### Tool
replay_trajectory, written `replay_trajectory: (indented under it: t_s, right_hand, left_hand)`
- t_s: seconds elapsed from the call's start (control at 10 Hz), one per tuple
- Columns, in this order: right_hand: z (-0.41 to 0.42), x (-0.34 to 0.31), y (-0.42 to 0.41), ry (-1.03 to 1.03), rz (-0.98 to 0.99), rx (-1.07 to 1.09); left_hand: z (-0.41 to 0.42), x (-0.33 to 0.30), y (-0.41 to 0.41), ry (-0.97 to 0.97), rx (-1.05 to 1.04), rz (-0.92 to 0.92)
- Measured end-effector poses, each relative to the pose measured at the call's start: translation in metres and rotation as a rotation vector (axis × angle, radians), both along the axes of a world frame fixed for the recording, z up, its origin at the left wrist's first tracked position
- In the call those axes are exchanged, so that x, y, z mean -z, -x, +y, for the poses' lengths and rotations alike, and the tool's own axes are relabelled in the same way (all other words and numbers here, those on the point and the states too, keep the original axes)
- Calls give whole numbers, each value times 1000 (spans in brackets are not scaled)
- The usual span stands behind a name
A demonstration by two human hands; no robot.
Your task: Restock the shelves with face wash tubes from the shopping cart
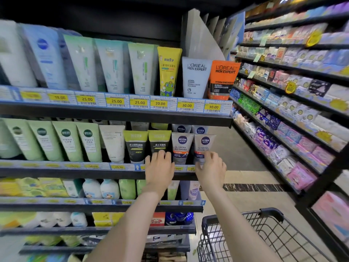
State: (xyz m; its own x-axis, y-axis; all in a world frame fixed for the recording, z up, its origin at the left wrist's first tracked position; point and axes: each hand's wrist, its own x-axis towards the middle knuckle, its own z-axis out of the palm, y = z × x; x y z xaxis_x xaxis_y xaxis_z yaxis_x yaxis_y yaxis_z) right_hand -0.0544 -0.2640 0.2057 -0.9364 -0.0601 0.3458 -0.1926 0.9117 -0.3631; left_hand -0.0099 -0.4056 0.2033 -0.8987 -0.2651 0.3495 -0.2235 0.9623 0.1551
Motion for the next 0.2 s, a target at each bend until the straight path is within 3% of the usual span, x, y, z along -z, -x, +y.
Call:
replay_trajectory:
  t_s: [0.2]
  right_hand:
    - [-22,-28,-35,-71,-1,-85]
  left_hand:
    - [-39,-32,-39,93,62,-11]
